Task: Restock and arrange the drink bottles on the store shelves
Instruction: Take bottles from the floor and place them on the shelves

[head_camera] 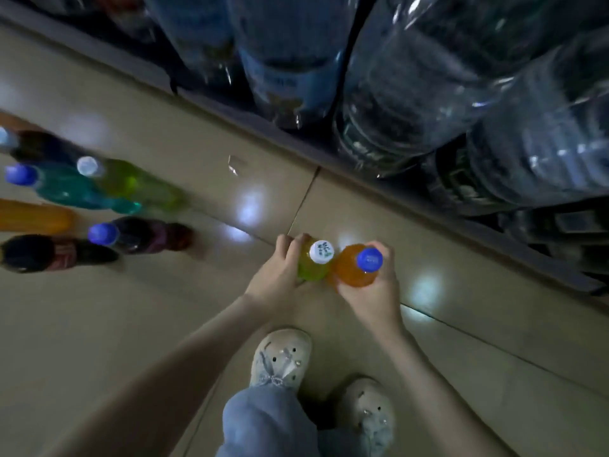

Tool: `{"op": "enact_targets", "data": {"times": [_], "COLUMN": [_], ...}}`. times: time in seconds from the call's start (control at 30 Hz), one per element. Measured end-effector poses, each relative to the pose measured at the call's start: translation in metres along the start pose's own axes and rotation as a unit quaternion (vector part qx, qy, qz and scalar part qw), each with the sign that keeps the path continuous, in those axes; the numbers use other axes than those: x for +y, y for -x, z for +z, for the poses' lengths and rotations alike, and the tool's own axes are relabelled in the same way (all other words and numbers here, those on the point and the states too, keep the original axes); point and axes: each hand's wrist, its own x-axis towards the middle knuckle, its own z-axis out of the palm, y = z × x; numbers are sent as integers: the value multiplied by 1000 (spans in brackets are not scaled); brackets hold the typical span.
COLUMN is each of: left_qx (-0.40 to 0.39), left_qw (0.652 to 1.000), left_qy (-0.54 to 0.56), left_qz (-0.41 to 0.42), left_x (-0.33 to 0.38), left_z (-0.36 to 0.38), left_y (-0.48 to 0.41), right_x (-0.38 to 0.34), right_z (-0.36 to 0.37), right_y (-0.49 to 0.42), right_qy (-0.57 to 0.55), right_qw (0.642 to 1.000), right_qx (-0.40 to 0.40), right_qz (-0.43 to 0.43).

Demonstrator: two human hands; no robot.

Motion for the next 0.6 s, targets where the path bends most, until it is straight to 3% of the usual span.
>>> {"op": "enact_targets", "data": {"times": [0.17,0.3,0.53,0.6], "left_qx": [69,-16,-77,-93], "left_qw": [993,996,986,990], "left_qy": [70,40,57,20], "left_qz": [-61,-79,-134,-99], "left_x": [-40,-28,96,151], "left_z": [31,3,-117,-173], "left_y": [11,41,121,142], "right_x": [39,21,-133,-195], "right_z": [30,16,-71,-107], "right_y": [6,32,79,91], "right_qy": [-17,7,75,95], "right_qw": [1000,999,991,991], "right_qx": [-2,-46,-84,-89], "right_qz": [-24,17,70,43]}}
